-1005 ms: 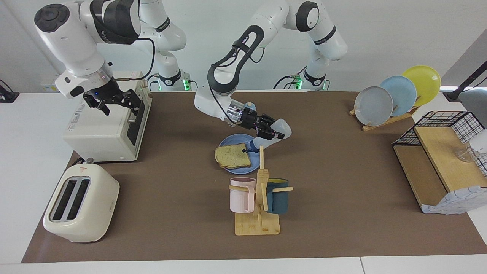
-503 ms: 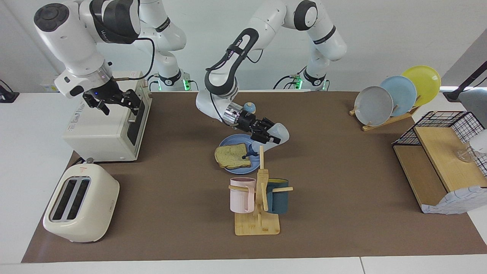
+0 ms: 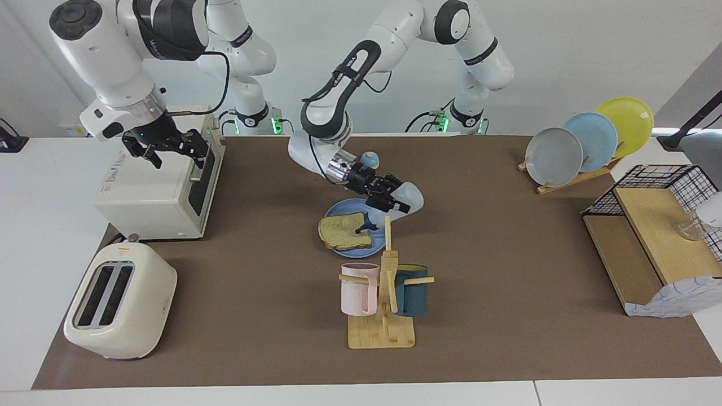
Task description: Put bread on plate and add seasoning
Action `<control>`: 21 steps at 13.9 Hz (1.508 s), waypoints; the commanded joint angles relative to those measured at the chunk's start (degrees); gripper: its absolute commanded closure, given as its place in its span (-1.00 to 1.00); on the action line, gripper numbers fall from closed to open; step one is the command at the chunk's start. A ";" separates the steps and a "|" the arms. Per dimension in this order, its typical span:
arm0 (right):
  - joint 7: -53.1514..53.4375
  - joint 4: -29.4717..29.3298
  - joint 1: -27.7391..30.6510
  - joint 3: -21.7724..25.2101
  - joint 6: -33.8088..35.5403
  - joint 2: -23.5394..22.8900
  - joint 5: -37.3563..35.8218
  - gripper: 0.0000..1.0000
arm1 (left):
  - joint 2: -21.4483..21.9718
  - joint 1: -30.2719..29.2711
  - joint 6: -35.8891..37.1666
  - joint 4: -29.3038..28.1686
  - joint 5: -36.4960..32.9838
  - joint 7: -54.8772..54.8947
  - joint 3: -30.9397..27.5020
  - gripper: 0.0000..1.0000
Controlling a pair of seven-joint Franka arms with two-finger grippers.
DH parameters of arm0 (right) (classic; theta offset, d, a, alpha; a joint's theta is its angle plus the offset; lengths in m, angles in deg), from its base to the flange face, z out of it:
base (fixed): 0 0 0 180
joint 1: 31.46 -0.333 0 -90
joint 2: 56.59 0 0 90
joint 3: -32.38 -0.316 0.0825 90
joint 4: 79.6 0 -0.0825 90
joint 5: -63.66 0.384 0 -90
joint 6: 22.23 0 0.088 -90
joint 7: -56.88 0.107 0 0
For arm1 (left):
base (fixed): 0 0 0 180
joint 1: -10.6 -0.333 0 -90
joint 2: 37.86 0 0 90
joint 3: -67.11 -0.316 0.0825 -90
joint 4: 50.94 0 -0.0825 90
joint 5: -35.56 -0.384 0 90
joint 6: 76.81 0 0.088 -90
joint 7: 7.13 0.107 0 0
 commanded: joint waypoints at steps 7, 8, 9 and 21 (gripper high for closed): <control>-1.29 0.64 0.99 -0.59 0.27 0.86 -0.10 -1.00 | 0.95 -7.05 -4.76 -3.09 -1.21 0.41 -0.68 1.00; -1.29 0.64 0.99 -0.59 0.27 0.86 -0.10 -1.00 | 0.95 -7.14 -4.77 -3.18 -1.30 0.41 -0.68 1.00; -1.29 0.64 0.99 -0.59 0.27 0.86 -0.10 -1.00 | 0.95 -6.97 -4.68 -3.19 -1.21 0.41 -0.68 1.00; -1.29 0.64 0.99 -0.59 0.27 0.86 -0.10 -1.00 | 12.27 -3.01 -0.29 -3.27 13.36 -2.65 -0.85 1.00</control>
